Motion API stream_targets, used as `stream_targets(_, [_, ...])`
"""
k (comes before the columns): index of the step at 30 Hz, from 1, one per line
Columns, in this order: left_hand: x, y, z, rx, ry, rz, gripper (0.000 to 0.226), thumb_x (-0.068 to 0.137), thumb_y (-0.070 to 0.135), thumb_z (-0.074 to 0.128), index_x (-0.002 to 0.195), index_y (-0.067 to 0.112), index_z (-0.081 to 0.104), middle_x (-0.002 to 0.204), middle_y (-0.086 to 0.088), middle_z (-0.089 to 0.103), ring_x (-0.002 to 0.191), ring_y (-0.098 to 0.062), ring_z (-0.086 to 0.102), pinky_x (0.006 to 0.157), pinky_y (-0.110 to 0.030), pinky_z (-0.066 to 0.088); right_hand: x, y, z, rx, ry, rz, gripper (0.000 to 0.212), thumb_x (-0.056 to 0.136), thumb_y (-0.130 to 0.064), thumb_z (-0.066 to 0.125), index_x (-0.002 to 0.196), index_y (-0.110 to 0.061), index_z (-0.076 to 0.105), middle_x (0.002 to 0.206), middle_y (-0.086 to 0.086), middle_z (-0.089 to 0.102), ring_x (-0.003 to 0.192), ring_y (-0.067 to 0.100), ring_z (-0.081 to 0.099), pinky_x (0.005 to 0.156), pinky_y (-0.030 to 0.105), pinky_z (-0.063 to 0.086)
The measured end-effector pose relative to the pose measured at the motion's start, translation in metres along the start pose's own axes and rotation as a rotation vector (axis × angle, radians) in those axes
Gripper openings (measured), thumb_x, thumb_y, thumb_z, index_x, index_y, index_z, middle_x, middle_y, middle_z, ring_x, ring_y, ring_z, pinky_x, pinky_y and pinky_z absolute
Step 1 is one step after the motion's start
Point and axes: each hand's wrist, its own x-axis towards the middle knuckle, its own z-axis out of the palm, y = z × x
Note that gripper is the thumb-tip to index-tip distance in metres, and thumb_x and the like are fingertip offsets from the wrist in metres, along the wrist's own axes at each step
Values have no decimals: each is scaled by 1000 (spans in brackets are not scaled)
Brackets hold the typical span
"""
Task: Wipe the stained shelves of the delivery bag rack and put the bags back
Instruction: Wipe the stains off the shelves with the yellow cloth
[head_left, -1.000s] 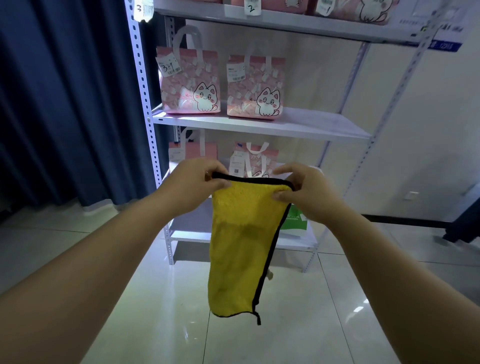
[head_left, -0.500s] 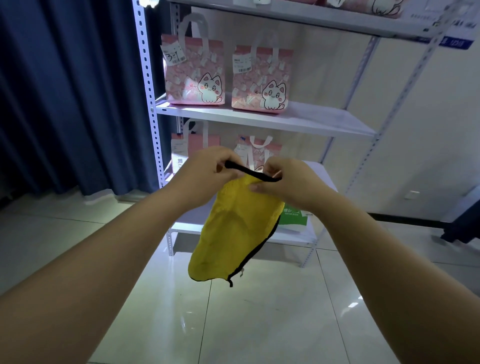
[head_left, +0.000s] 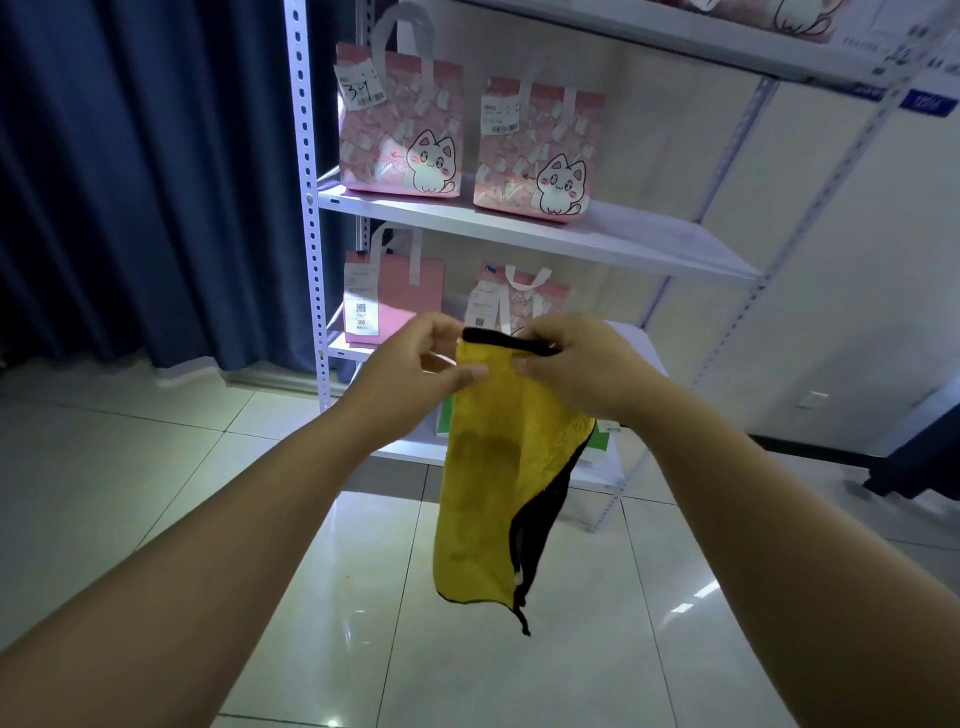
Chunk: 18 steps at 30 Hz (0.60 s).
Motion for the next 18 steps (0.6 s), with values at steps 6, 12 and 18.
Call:
stream_targets(6, [3, -14, 2, 86, -90, -36, 13, 89, 29, 59, 84, 41, 63, 85, 19, 67, 79, 5, 60, 67, -16, 43, -1, 13, -19, 274, 66, 14, 12, 87, -15, 61, 97, -10, 65, 96, 16, 65, 91, 34, 61, 87, 50, 50])
stream_targets(12, [17, -7, 13, 192, -29, 38, 12, 91, 34, 53, 85, 42, 58, 83, 23, 60, 77, 12, 52, 61, -12, 35, 2, 12, -4, 132, 152, 24, 26, 89, -26, 59, 68, -13, 52, 59, -4, 45, 57, 13, 43, 59, 29, 37])
stream_targets(18, [11, -37, 3, 365, -163, -29, 11, 83, 23, 63, 84, 33, 60, 87, 8, 60, 79, -12, 59, 61, -19, 45, 16, 6, -6, 392, 424, 17, 26, 91, -24, 56, 66, -18, 52, 54, -14, 37, 50, 4, 35, 53, 24, 32])
